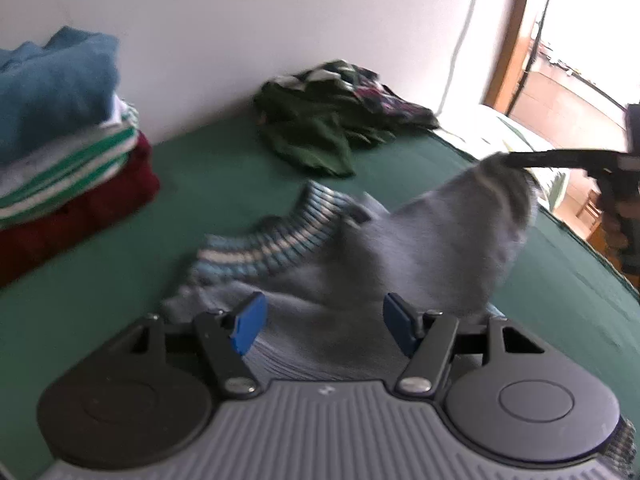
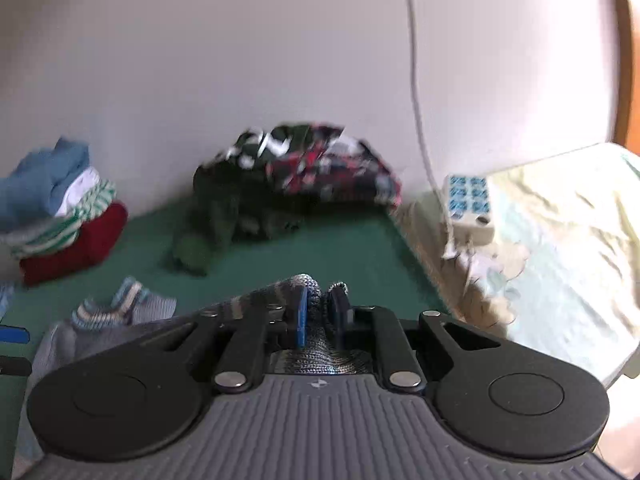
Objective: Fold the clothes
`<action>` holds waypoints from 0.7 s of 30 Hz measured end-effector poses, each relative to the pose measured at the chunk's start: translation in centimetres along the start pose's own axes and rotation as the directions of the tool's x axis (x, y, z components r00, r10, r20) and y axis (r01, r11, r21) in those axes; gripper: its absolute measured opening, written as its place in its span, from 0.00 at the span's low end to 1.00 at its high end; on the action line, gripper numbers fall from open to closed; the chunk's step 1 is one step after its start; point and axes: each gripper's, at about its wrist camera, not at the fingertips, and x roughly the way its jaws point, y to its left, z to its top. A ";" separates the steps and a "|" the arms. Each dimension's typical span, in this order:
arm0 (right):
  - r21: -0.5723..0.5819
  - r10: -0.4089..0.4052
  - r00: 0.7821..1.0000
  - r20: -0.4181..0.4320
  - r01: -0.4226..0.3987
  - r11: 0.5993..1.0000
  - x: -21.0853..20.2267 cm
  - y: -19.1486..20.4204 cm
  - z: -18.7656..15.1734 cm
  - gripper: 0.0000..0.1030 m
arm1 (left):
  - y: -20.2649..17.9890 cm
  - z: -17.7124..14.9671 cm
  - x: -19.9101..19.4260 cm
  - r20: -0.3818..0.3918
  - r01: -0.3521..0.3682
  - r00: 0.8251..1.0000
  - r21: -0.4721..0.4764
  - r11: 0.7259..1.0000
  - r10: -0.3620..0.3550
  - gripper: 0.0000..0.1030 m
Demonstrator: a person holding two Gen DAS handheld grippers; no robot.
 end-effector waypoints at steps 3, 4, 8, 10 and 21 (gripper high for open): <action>-0.013 -0.046 0.999 -0.021 0.046 0.999 0.6 -0.2 -0.8 0.12 | 0.5 0.1 1.8 -0.034 -0.005 0.999 -0.001 1.000 0.005 0.64; -0.024 -0.065 0.997 -0.034 0.064 0.998 1.0 -0.2 -1.2 0.06 | 0.5 0.1 2.5 -0.048 -0.007 0.999 0.006 1.000 0.007 0.64; -0.024 -0.119 0.991 -0.054 0.118 0.993 1.6 -0.7 -1.9 0.00 | 0.6 -0.9 4.5 -0.099 -0.005 0.995 0.021 1.000 0.007 0.63; -0.028 -0.125 0.990 -0.071 0.123 0.992 1.8 -0.9 -1.9 0.00 | 0.6 -1.4 4.8 -0.103 -0.005 0.995 0.045 0.999 0.010 0.64; 0.032 -0.126 0.983 -0.136 0.131 0.991 3.2 -2.2 -3.0 0.38 | 0.9 -0.3 5.4 -0.105 0.006 0.995 0.073 0.997 0.002 0.63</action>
